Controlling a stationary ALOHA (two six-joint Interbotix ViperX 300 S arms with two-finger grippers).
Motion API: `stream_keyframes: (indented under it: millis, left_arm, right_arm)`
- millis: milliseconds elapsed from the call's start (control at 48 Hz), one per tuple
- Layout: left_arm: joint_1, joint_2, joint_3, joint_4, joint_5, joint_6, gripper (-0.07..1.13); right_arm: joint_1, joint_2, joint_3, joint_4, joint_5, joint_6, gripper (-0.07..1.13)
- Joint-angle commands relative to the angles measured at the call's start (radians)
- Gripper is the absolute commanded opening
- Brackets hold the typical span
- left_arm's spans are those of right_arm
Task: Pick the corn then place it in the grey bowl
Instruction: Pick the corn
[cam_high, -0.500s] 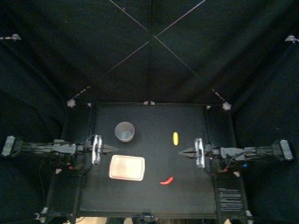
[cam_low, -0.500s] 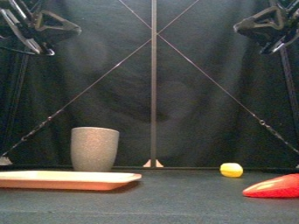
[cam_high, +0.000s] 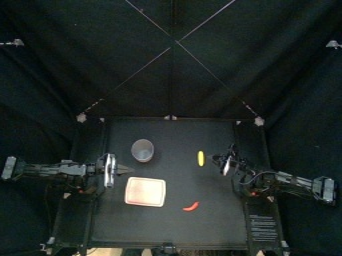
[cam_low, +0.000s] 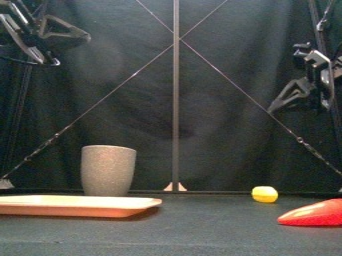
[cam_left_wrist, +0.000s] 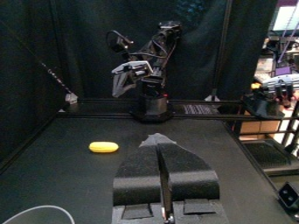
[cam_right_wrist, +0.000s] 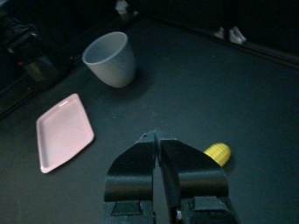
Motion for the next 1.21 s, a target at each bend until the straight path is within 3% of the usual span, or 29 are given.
stream_keyframes:
  millis: [21,271,458,1208]
  left_arm:
    - [0.002,0.000,-0.015,0.003,-0.006,0.002,-0.03]
    - [0.009,0.000,-0.015,0.003,-0.006,0.002,-0.03]
    - [0.014,0.002,-0.015,0.005,-0.006,0.002,-0.03]
    - [0.018,0.000,-0.006,0.005,-0.005,0.002,-0.03]
  right_arm:
    - [-0.031,0.009,0.002,0.032,0.012,0.003,0.26]
    - [-0.034,0.044,0.015,0.049,0.012,0.072,0.69]
    - [-0.014,0.135,0.008,0.049,-0.009,0.081,0.88]
    - [-0.015,0.611,-0.106,0.064,-0.138,0.080,0.92]
